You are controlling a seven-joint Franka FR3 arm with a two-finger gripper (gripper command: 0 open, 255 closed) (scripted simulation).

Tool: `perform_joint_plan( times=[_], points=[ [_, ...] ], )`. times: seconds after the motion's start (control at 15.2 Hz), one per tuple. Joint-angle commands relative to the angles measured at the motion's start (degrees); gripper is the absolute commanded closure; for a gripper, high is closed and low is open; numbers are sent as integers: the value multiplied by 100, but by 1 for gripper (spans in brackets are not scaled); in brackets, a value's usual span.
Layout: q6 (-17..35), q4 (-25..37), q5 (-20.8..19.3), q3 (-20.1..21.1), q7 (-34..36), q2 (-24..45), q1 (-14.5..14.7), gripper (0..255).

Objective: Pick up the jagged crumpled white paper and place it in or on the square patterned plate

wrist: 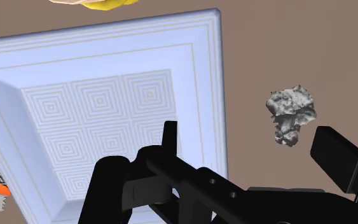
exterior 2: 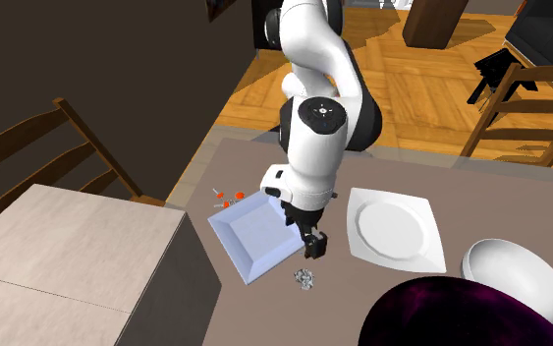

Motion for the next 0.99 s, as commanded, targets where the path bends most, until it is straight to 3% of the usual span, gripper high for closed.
perform_joint_plan(
  times=[0.0,0.2,0.92],
  points=[
    [-152,617,-381,-54,405,619,364,0],
    [-425,1546,-745,-225,729,1399,872,0],
    [59,1192,-854,-307,809,1557,867,0]
  ],
)
